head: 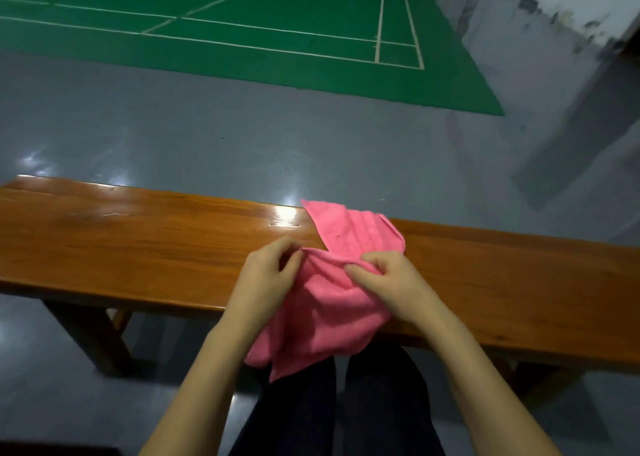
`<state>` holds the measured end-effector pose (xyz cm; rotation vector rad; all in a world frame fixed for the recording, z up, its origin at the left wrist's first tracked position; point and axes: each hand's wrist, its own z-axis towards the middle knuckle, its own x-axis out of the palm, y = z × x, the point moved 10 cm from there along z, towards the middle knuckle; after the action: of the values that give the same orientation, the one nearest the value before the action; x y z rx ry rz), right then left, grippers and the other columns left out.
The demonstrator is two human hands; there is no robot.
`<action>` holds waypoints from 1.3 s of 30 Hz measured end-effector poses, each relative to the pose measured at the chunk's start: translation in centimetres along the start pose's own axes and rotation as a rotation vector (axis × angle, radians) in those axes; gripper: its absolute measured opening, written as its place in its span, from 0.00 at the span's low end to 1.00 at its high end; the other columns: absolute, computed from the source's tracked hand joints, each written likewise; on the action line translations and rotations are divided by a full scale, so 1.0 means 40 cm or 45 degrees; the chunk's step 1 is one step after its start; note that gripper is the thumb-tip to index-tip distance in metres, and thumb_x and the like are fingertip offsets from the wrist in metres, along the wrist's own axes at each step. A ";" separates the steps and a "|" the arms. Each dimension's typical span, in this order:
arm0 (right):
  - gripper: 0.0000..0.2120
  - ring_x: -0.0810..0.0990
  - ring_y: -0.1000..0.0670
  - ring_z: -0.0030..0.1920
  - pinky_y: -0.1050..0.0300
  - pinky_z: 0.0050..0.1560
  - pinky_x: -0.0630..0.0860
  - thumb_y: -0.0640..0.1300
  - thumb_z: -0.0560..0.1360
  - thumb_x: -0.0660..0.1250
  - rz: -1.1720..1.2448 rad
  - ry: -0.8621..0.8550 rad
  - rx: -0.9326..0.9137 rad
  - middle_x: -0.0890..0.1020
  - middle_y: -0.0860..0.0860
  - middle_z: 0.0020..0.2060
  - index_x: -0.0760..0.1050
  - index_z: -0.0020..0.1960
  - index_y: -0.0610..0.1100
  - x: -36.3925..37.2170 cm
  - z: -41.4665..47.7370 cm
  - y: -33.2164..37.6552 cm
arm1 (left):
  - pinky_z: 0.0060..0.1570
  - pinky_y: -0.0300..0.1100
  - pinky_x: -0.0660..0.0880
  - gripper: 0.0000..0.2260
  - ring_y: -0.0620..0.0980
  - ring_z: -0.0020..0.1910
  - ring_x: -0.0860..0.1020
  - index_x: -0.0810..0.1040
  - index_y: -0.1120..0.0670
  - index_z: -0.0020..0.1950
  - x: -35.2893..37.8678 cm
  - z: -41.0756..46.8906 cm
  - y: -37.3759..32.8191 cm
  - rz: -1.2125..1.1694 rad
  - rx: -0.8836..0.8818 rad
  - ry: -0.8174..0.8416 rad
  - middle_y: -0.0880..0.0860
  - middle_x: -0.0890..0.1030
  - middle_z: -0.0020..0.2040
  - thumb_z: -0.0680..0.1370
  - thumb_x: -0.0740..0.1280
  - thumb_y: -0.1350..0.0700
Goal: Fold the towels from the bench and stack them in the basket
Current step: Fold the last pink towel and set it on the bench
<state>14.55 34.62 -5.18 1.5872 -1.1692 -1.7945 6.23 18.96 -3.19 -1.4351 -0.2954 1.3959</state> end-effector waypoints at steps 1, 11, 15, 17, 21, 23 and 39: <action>0.22 0.60 0.58 0.26 0.58 0.29 0.57 0.44 0.74 0.69 -0.086 0.007 0.021 0.61 0.56 0.22 0.61 0.27 0.48 -0.002 -0.024 -0.018 | 0.41 0.26 0.68 0.05 0.35 0.39 0.75 0.79 0.51 0.46 0.012 -0.006 -0.015 -0.043 -0.004 0.012 0.43 0.80 0.39 0.77 0.67 0.61; 0.06 0.77 0.62 0.42 0.63 0.45 0.73 0.39 0.73 0.70 0.304 0.033 0.041 0.82 0.55 0.40 0.79 0.49 0.46 0.080 -0.141 -0.034 | 0.38 0.31 0.69 0.04 0.36 0.34 0.74 0.76 0.47 0.43 0.128 -0.144 -0.070 -0.205 -0.036 0.329 0.43 0.79 0.35 0.76 0.69 0.56; 0.08 0.74 0.63 0.36 0.66 0.42 0.69 0.40 0.76 0.67 0.363 -0.154 0.032 0.79 0.59 0.32 0.79 0.40 0.50 0.036 -0.177 -0.053 | 0.31 0.32 0.67 0.08 0.39 0.31 0.72 0.76 0.48 0.36 0.082 -0.191 -0.003 -0.056 -0.156 0.455 0.45 0.77 0.31 0.73 0.72 0.52; 0.08 0.74 0.61 0.37 0.65 0.42 0.68 0.41 0.76 0.67 0.361 -0.211 0.028 0.79 0.56 0.34 0.78 0.39 0.49 0.031 -0.188 -0.062 | 0.29 0.33 0.69 0.10 0.40 0.29 0.74 0.76 0.48 0.34 0.051 -0.213 0.037 -0.028 -0.261 0.469 0.46 0.77 0.30 0.73 0.72 0.51; 0.11 0.72 0.61 0.36 0.67 0.41 0.68 0.39 0.76 0.68 0.384 -0.363 0.024 0.78 0.54 0.34 0.77 0.37 0.51 0.021 -0.195 -0.075 | 0.36 0.45 0.75 0.09 0.48 0.37 0.79 0.78 0.51 0.38 -0.002 -0.234 0.094 -0.016 -0.303 0.425 0.49 0.80 0.36 0.75 0.69 0.48; 0.10 0.72 0.60 0.37 0.67 0.40 0.68 0.38 0.76 0.68 0.420 -0.397 0.026 0.78 0.51 0.35 0.77 0.37 0.50 0.018 -0.196 -0.078 | 0.38 0.42 0.72 0.11 0.45 0.36 0.76 0.77 0.54 0.38 -0.033 -0.232 0.118 -0.094 -0.289 0.287 0.48 0.78 0.35 0.77 0.66 0.49; 0.08 0.78 0.64 0.40 0.65 0.47 0.74 0.37 0.73 0.70 0.372 -0.128 -0.105 0.83 0.59 0.35 0.81 0.43 0.49 0.078 -0.178 0.030 | 0.42 0.35 0.72 0.04 0.36 0.39 0.75 0.78 0.46 0.42 0.125 -0.198 -0.071 -0.315 -0.046 0.437 0.41 0.80 0.37 0.76 0.67 0.47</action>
<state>20.45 29.45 -5.70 1.2211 -1.2813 -1.7212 15.61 20.06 -5.79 -1.5799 -0.2662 0.9312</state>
